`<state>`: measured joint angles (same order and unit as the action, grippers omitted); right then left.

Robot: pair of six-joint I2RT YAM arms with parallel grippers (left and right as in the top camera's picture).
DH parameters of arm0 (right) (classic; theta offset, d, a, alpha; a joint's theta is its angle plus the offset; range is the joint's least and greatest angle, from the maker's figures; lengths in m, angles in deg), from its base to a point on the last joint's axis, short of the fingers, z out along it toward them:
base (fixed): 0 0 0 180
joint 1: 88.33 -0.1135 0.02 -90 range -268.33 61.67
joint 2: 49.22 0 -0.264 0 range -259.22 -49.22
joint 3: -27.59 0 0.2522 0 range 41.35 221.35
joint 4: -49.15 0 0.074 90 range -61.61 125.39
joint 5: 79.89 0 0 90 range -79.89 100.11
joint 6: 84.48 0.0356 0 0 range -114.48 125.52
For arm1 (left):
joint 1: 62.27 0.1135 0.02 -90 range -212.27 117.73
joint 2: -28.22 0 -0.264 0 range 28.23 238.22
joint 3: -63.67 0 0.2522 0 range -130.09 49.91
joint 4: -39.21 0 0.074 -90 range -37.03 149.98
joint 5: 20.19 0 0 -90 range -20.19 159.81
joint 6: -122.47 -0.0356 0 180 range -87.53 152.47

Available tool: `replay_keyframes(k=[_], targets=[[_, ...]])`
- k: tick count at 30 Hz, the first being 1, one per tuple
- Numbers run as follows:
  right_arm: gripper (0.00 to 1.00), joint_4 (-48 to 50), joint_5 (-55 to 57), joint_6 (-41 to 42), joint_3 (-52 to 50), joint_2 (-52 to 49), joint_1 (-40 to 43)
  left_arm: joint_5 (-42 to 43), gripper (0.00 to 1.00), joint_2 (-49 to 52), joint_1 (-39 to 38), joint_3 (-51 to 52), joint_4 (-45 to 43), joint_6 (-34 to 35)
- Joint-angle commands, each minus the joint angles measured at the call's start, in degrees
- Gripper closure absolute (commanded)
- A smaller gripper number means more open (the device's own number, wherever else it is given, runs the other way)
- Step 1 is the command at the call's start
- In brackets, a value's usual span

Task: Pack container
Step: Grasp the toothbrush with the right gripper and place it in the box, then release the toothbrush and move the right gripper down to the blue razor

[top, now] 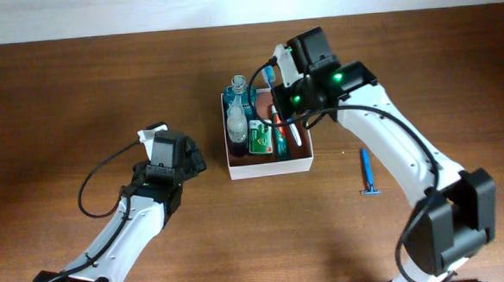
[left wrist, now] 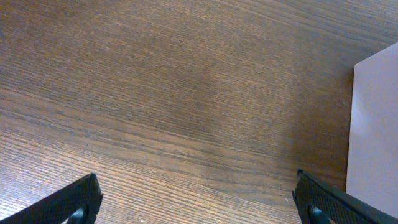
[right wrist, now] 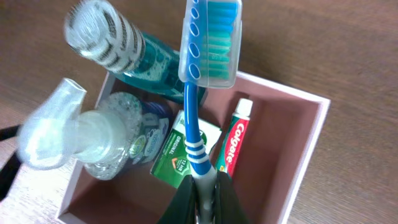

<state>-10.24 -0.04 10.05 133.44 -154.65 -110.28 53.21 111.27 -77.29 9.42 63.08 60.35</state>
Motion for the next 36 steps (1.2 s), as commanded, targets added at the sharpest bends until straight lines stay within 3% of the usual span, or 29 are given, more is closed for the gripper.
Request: replay_keyframes(k=[1,16,18,21,27,36], targets=[[0.95,0.3,1.8,0.5,0.8,-3.2,-0.5,-1.0,0.01,0.2,0.2,-0.2,0.1,-1.2],[0.94,-0.5,3.5,0.9,0.7,-6.2,-0.5,-1.0,0.01,0.2,0.2,-0.2,0.1,-1.2],[0.66,-0.9,3.8,0.9,0.7,-6.4,-0.5,-1.0,0.01,0.2,0.2,-0.2,0.1,-1.2],[0.54,-0.9,3.8,0.9,0.7,-6.2,-0.5,-1.0,0.01,0.2,0.2,-0.2,0.1,-1.2],[0.5,-3.8,3.6,0.9,0.7,-2.8,1.2,-1.0,0.0,0.2,0.2,-0.2,0.1,-1.2],[0.49,-22.3,5.9,0.7,0.7,5.0,8.6,-1.0,0.01,0.2,0.2,-0.2,0.1,-1.2]])
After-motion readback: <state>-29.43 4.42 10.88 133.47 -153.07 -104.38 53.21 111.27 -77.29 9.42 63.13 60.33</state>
